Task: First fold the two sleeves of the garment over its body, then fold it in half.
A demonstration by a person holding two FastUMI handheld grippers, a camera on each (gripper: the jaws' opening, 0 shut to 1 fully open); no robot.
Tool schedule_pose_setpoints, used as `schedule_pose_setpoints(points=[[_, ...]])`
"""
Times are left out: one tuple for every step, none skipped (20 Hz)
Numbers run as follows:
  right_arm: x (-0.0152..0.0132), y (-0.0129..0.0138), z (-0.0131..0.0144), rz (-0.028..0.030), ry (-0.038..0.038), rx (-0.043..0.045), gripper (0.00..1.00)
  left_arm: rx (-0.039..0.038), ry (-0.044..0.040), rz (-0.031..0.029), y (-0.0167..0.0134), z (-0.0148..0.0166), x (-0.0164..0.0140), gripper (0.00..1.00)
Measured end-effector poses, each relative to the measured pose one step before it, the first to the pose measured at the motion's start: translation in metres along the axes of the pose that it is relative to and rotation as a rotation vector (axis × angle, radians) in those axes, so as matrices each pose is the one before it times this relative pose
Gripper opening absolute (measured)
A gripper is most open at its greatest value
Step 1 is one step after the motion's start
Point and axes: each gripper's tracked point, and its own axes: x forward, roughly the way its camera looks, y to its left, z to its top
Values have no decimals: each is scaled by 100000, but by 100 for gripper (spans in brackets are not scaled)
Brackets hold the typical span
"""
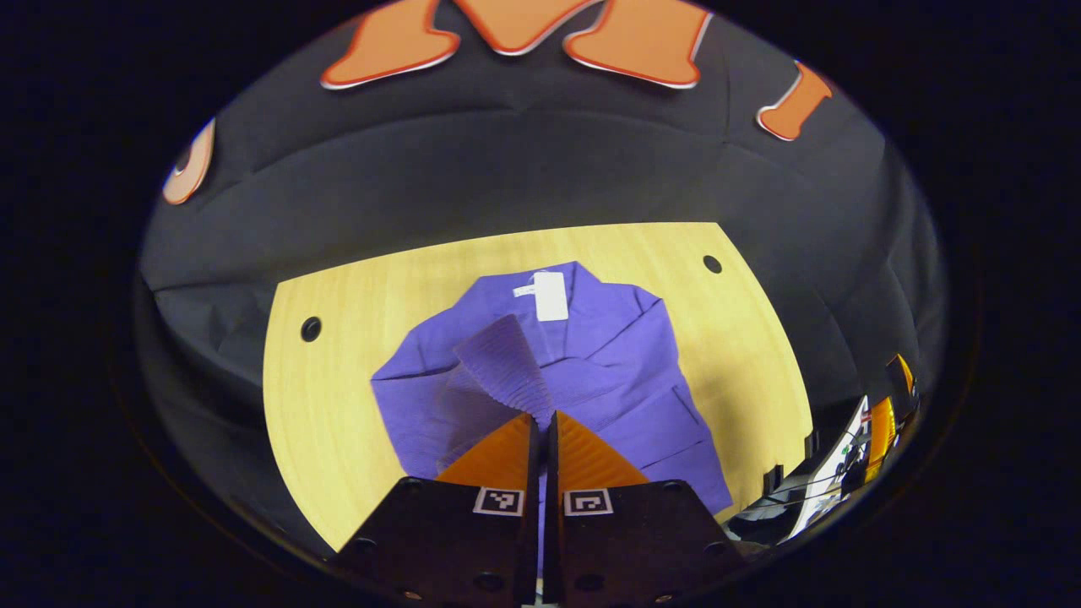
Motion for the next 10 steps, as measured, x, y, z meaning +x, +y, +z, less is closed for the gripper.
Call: schedule_pose_setpoints(points=[[33, -444, -276, 180, 394, -121, 95, 1766, 359, -603, -1204, 450, 479, 4], [39, -556, -196, 179, 421, -153, 95, 1786, -290, -385, -1003, 538, 427, 4], [30, -582, -268, -157, 716, -168, 95, 1741, -42, -95, -862, 539, 414, 4], [52, -480, -333, 7, 356, 69, 95, 1437, -109, -21, -759, 473, 704, 4], [53, -379, -103, -217, 203, 364, 95, 1086, 465, -265, -827, 382, 613, 4], [64, -557, -104, -240, 340, 556, 95, 507, 72, -676, -854, 68, 701, 4], [13, -480, -168, -15, 370, 834, 95, 551, 439, -906, -937, 259, 642, 4], [45, -485, -324, -504, 529, 831, 95, 392, -94, 64, -571, 329, 672, 3], [30, -278, -282, 61, 492, 819, 95, 570, 191, 413, -486, 327, 612, 4], [82, -336, -301, -346, 817, 712, 95, 426, -310, 422, -571, 300, 786, 4]])
